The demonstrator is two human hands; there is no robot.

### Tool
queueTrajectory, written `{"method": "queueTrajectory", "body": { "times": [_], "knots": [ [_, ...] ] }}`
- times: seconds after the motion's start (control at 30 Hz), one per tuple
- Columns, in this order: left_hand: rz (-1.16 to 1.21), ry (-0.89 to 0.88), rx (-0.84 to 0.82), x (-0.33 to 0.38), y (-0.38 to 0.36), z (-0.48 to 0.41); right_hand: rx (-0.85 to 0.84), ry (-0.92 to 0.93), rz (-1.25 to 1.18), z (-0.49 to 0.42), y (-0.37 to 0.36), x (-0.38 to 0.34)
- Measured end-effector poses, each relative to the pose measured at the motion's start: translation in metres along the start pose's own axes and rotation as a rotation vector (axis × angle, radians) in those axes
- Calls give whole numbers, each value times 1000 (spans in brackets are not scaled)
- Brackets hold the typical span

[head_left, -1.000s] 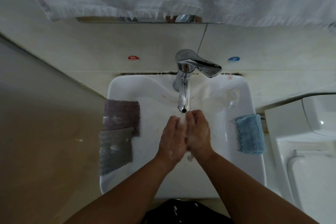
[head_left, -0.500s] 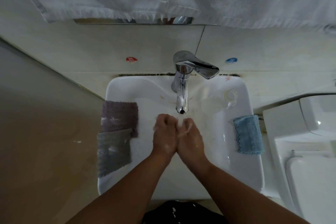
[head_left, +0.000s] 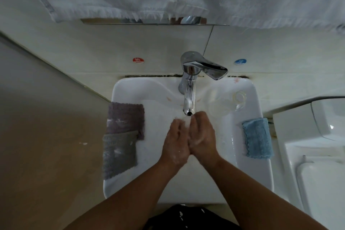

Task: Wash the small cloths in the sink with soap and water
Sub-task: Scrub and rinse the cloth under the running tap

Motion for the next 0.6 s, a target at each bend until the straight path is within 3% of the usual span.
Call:
{"method": "queueTrajectory", "body": {
  "times": [0.1,0.23,0.27,0.33,0.4,0.47,0.6],
  "knots": [
    [-125,-54,62,6,-1,0,71,-202,-9,0,8,23],
    [-163,9,322,1,28,-22,-68,18,66,24,-13,-6],
    [-165,-49,311,10,26,-21,-84,45,78,22,-11,-12],
    [-392,-246,204,15,-2,-20,19,81,99,1,3,-8],
    [-416,-313,71,23,-21,-15,119,-98,-9,-15,16,10],
    [-291,-329,135,39,-6,-10,151,-274,-120,-5,14,24],
    [-44,-23,176,24,15,-29,24,-44,-57,16,2,-16]
  ]
}}
Point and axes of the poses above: each hand's wrist, its own z-axis away from the middle knuckle, its own y-axis out of the back of the hand, x = y × z, the point moved 9 cm from there along -z, towards the middle knuckle, and after that the axes turned 10 degrees about y, right-handed, at the moved point
